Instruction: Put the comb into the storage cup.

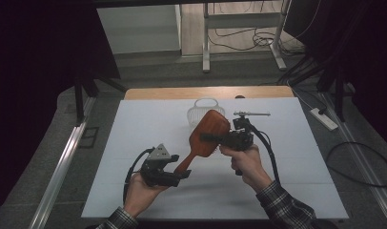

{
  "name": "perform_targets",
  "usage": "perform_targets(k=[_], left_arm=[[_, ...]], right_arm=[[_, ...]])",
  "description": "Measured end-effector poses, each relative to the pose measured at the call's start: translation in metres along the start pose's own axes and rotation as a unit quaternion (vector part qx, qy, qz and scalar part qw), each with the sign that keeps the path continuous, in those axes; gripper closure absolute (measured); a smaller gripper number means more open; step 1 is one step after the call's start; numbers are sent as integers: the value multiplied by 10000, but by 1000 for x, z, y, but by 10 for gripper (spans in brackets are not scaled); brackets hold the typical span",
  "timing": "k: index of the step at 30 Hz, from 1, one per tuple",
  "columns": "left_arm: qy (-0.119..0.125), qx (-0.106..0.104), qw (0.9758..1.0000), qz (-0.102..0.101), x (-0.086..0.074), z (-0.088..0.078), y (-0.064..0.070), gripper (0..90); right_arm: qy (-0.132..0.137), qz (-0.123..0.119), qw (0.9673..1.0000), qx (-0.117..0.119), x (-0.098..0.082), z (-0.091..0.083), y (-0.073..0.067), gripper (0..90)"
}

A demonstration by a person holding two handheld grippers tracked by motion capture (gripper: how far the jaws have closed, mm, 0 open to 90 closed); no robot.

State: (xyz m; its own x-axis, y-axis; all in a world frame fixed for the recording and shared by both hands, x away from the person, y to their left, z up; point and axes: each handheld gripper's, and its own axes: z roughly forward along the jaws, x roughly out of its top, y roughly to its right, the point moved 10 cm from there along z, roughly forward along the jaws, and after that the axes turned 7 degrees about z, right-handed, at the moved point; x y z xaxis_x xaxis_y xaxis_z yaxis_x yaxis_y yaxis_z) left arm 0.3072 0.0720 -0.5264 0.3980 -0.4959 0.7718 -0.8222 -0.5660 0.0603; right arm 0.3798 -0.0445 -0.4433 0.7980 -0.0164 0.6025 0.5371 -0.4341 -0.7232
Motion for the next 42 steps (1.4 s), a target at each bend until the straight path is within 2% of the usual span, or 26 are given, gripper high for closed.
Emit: perform_targets(k=[1, 4, 8, 11, 15, 19, 22, 31, 36, 38, 42], left_arm=[[-48, 19, 10000, -47, -2, 0, -1, 242], [-50, -23, 9998, -184, -5, -4, -3, 161], [-45, -1, 9997, -234, -9, -9, -7, 85], [-18, 19, 9995, -299, -13, -15, -10, 60], [-7, 171, 9994, -311, -19, -21, -17, 30], [35, 290, 9989, -372, -26, -27, -24, 16], [85, 285, 9986, -428, -30, -32, -25, 12], [125, 410, 9984, -367, -42, -42, -21, 6], [5, 565, 9979, -311, -52, -48, -19, 0], [-43, 601, 9976, -337, -56, -49, -19, 0], [27, 556, 9974, -462, -62, -54, -19, 0]], right_arm=[[23, -26, 10000, -10, 2, 0, 0, 543], [80, -61, 9999, -30, 6, -2, -1, 543], [123, -100, 9998, -101, 10, -3, 0, 543], [172, -120, 9997, -139, 14, -3, 1, 543], [243, -175, 9993, -224, 20, -4, 2, 543], [325, -177, 9990, -257, 26, -6, 3, 544], [380, -200, 9987, -283, 31, -7, 3, 544], [457, -322, 9978, -366, 40, -9, 0, 544], [514, -316, 9975, -370, 48, -8, -1, 544], [523, -349, 9972, -400, 50, -7, -1, 544], [532, -381, 9969, -431, 54, -5, -1, 543]])
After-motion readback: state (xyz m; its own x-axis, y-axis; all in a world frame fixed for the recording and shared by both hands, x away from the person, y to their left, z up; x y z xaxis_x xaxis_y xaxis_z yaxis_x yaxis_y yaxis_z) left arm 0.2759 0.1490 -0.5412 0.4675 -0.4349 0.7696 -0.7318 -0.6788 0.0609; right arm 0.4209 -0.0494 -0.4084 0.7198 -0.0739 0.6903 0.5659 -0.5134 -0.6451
